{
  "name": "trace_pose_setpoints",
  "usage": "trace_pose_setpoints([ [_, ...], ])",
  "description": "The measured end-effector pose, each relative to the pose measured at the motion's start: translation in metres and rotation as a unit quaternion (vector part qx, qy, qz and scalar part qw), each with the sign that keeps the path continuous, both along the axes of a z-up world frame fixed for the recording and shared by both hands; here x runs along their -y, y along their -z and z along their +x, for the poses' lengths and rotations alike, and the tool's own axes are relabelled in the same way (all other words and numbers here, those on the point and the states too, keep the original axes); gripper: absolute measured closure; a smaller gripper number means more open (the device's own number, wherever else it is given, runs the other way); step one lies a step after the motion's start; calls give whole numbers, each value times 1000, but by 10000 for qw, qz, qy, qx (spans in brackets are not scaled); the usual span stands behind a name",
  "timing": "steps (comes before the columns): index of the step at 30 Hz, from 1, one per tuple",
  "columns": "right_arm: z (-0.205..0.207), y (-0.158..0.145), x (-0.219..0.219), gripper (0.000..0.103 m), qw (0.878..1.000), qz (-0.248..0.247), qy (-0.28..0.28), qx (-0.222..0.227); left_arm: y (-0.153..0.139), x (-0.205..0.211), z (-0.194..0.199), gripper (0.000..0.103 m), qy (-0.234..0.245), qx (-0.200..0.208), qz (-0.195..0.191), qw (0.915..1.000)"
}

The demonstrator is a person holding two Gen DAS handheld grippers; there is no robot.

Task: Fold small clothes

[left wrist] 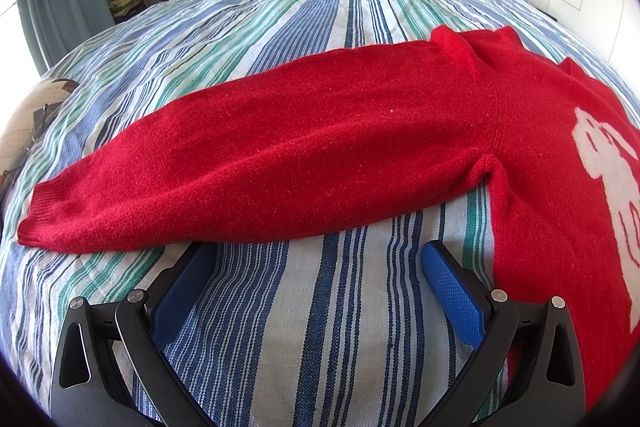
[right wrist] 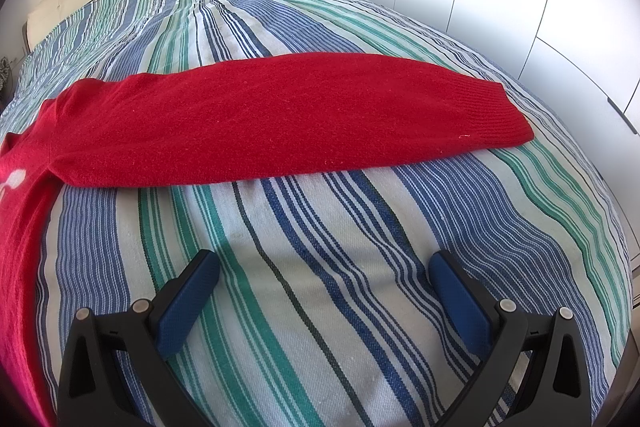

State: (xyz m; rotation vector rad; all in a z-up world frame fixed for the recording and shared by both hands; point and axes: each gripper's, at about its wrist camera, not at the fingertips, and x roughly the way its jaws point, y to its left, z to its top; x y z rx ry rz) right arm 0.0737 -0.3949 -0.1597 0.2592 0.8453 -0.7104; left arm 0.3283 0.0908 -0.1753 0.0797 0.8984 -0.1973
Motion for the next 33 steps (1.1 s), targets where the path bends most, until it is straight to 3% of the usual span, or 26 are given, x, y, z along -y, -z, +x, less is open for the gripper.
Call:
trace_pose_setpoints([
  [28, 1, 0, -1, 0, 10000, -39, 9, -16, 0, 0, 0, 0, 12, -5, -6, 10000],
  [33, -2, 0, 4, 0, 9998, 153, -114, 54, 0, 0, 0, 0, 12, -8, -7, 10000],
])
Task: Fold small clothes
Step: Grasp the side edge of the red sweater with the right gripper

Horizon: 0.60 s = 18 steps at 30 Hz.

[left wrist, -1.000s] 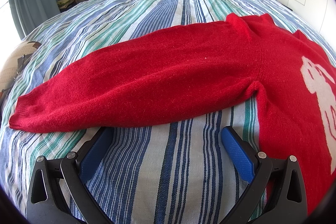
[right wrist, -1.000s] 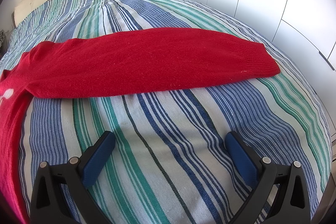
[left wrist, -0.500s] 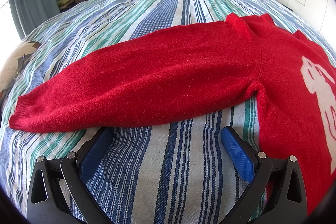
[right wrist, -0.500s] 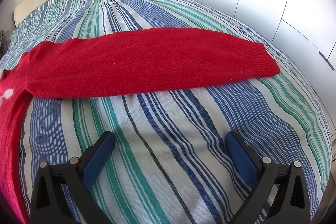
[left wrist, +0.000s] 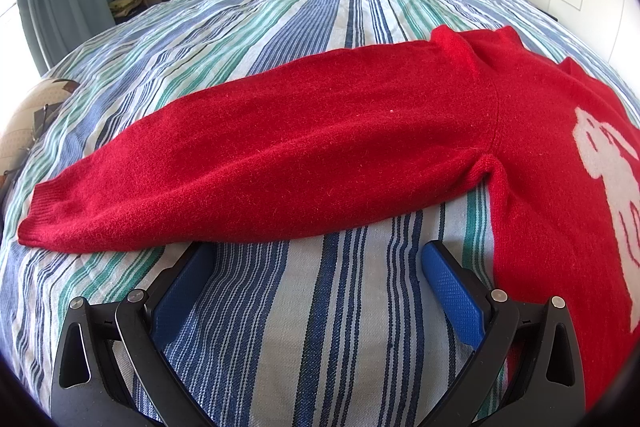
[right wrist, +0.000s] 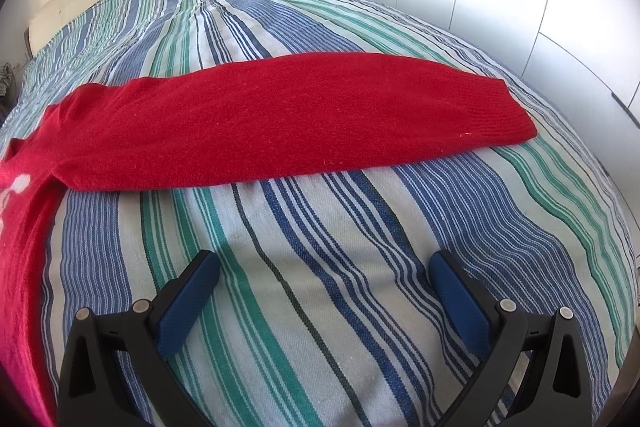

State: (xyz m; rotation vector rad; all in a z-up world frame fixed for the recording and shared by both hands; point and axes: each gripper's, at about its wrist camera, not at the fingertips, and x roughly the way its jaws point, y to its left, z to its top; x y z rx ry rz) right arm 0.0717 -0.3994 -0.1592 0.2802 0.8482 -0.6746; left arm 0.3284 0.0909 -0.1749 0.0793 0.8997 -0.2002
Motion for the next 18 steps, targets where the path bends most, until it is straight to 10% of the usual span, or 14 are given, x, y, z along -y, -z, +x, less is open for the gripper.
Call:
trace_pose_setpoints([
  [4, -1, -13, 13, 0, 9936, 514, -957, -296, 0, -1, 0, 0, -3, 6, 15, 10000],
  [8, -52, -53, 49, 0, 9709, 1691, -1357, 1012, 0, -1, 0, 0, -9, 10, 8, 10000],
  [12, -100, -68, 125, 0, 9447, 2516, -440, 2058, 0, -2, 0, 0, -6, 3, -9, 10000],
  [15, -118, -42, 188, 0, 8909, 3651, 527, 2651, 0, 0, 2, 0, -24, -47, 3, 10000],
  [18, -114, -26, 214, 3, 8709, 3923, 862, 2833, -1, 4, 3, 0, -40, -93, 111, 9999],
])
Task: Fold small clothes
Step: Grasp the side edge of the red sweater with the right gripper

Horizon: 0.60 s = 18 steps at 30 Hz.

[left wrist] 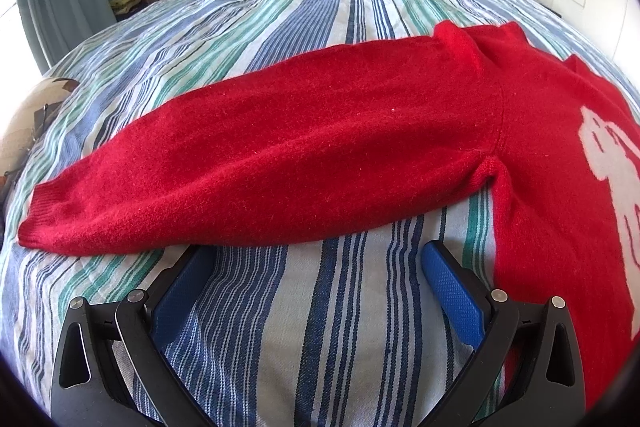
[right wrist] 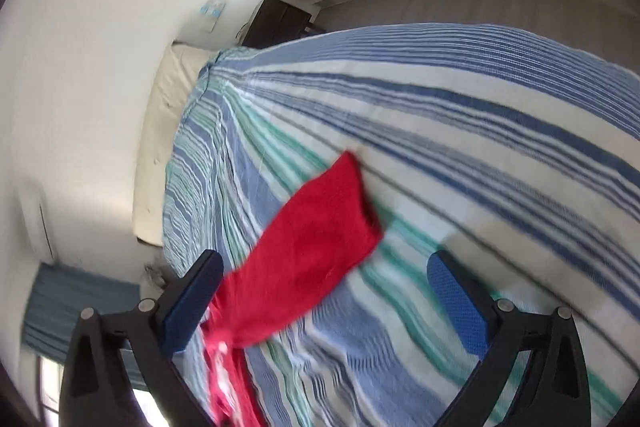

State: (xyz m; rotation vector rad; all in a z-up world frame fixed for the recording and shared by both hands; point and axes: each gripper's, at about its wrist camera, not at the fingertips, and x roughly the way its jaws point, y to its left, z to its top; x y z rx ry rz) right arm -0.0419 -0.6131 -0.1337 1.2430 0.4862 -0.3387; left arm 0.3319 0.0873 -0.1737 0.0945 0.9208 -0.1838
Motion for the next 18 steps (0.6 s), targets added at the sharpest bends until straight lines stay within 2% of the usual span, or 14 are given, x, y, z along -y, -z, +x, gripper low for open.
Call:
trace_pose_setpoints([
  [4, 28, 8, 6, 13, 9997, 2, -243, 29, -8, -4, -5, 0, 20, -260, -11, 9997],
  [7, 56, 15, 2, 16, 9966, -181, -534, -607, -18, -12, -20, 0, -80, -457, -248, 9986],
  [10, 65, 18, 4, 20, 9952, -266, -452, -821, -28, -21, -44, 0, -46, -477, -633, 9968],
  [11, 68, 17, 3, 28, 9942, -344, -430, -924, -32, -26, -57, 0, -49, -450, -753, 9961],
  [13, 69, 17, 3, 71, 9900, -486, -394, -1264, -35, -33, -76, 0, -109, -409, -899, 9951],
  [14, 66, 20, 5, 99, 9892, -391, -300, -1382, -36, -37, -84, 0, -150, -399, -955, 9945],
  [16, 57, 13, 2, 99, 9927, -282, -23, -1173, -38, -50, -103, 0, -291, -370, -1146, 9923],
  [18, 62, -9, -10, 99, 9895, -705, -81, -1259, -39, -64, -115, 0, -467, -295, -1281, 9902],
])
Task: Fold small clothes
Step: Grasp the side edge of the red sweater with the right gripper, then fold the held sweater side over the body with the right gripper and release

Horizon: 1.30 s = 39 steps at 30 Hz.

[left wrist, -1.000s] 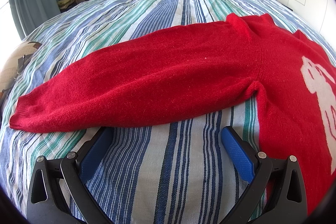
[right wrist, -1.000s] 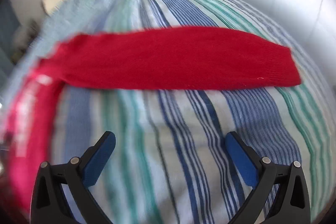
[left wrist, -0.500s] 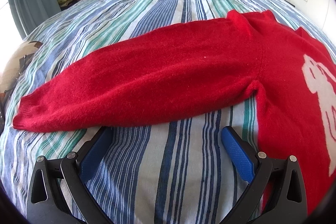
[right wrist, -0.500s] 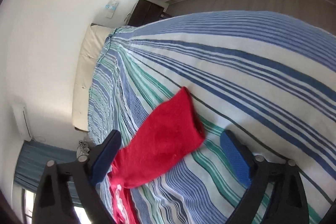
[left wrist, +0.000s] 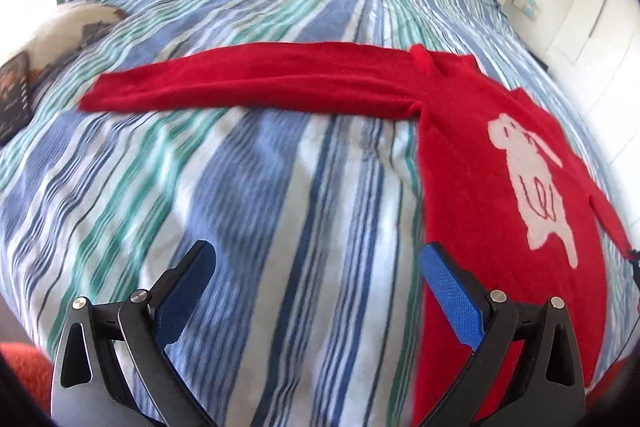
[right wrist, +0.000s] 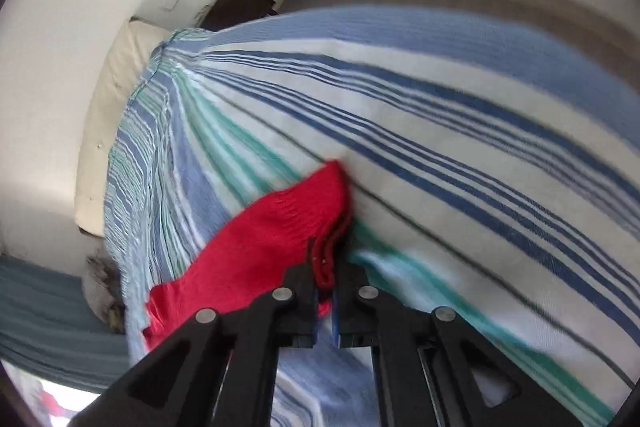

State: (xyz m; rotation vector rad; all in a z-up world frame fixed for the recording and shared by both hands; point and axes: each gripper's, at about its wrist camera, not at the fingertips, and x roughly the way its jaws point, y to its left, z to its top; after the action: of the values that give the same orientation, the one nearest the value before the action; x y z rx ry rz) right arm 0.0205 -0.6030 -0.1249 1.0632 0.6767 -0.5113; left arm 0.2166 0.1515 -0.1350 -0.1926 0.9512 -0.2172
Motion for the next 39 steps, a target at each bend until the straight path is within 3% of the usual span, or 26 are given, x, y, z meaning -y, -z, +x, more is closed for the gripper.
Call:
trace_pose_setpoints([
  [3, 33, -66, -45, 99, 9922, -953, -793, 150, 5, -20, -3, 0, -373, -81, -194, 9991],
  [5, 69, -119, -96, 99, 9768, -1296, -1535, 743, 8, -28, 3, 0, -539, -164, -394, 9976],
  [7, 101, -151, -144, 99, 9596, -1298, -2175, 1226, 11, -32, 8, 0, -627, -203, -460, 9968],
  [9, 145, -182, -215, 99, 9311, -1138, -3013, 1714, 14, -33, 8, 0, -654, -209, -487, 9964],
  [11, 180, -190, -272, 99, 9119, -898, -3516, 1915, 17, -36, 6, 0, -668, -214, -526, 9961],
  [13, 220, -177, -329, 91, 8920, -303, -4065, 1955, 18, -37, 3, 0, -659, -229, -536, 9961],
  [14, 236, -167, -346, 67, 8858, -44, -4241, 1883, 19, -37, 3, 0, -645, -235, -520, 9963],
  [15, 249, -156, -360, 33, 8841, 151, -4325, 1765, 19, -37, 2, 0, -621, -239, -494, 9966],
  [17, 263, -137, -375, 23, 8851, 567, -4267, 1770, 19, -38, 1, 0, -590, -234, -480, 9968],
  [19, 262, -127, -371, 23, 8844, 881, -4168, 1909, 18, -40, 0, 0, -595, -241, -544, 9965],
  [21, 245, -120, -352, 23, 8921, 911, -4005, 1885, 18, -43, -1, 0, -634, -257, -638, 9956],
  [25, 224, -92, -294, 23, 9125, 698, -3903, 1010, 19, -42, 3, 0, -723, -283, -704, 9945],
  [29, 197, -30, -252, 23, 9398, 765, -3303, 428, 21, -30, 1, 0, -625, -214, -304, 9973],
  [31, 184, -3, -234, 23, 9581, 450, -2827, -73, 22, -24, -2, 0, -529, -169, -60, 9984],
  [33, 165, 7, -219, 23, 9735, 351, -2258, -69, 23, -19, -4, 0, -448, -139, 167, 9988],
  [34, 144, 8, -212, 23, 9777, 315, -2071, 171, 23, -17, -4, 0, -425, -129, 233, 9987],
  [36, 110, 2, -207, 23, 9801, -40, -1953, 353, 24, -16, -4, 0, -405, -136, 301, 9986],
  [39, 54, -5, -211, 22, 9698, -1602, -1825, -224, 30, -15, -2, 0, -393, -193, 394, 9983],
])
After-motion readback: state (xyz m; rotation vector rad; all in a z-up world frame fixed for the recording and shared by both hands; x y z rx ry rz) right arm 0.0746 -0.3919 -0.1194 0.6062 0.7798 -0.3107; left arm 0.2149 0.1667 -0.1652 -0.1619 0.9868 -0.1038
